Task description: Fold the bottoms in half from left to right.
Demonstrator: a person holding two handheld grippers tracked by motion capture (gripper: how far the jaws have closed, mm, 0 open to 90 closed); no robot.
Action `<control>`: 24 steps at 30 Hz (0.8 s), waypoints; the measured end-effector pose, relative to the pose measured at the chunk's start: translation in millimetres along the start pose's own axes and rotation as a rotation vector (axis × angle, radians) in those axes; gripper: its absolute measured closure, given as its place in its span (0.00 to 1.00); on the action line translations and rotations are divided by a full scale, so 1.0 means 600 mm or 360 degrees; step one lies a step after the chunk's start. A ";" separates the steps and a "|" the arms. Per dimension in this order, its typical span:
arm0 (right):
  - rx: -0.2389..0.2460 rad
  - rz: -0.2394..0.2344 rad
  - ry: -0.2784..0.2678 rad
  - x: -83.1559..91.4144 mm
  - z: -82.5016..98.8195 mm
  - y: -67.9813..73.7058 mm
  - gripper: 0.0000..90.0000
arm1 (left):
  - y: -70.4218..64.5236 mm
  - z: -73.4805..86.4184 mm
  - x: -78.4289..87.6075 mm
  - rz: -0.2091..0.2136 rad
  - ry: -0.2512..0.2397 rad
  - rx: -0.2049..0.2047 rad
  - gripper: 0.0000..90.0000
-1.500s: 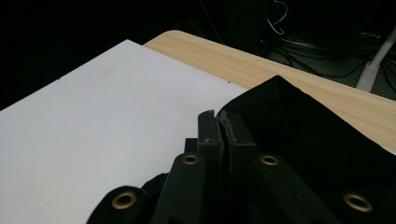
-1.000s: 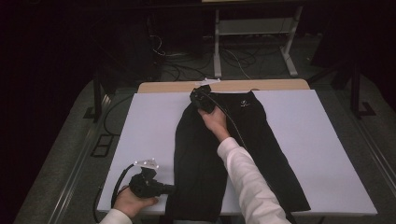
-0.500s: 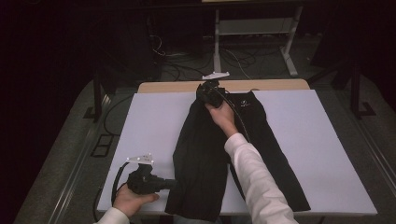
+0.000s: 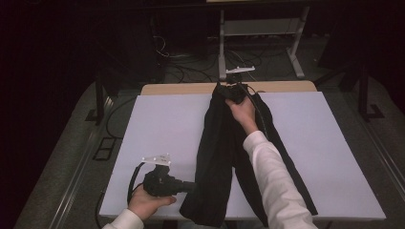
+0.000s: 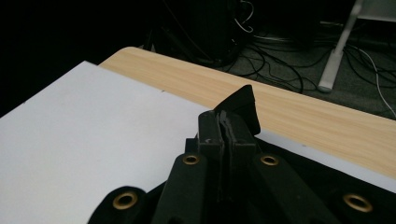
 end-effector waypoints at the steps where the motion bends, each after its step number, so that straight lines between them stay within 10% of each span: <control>1: -0.0008 0.0002 0.0000 0.004 0.000 -0.006 0.96 | -0.001 -0.004 -0.002 0.0002 -0.0001 -0.0008 0.99; 24: 0.0047 0.0005 0.0094 0.048 0.018 -0.089 0.96 | -0.053 -0.090 -0.087 0.0174 -0.0015 -0.0193 0.99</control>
Point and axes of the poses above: each handheld gripper's, and its own axes: x roughly backward along the jaws, z roughly out of its underside, y roughly to its left, the point moved 2 cm from there along -x, roughly forward along the jaws, and after that the axes turned 15 degrees about y, right-handed, at the moved point
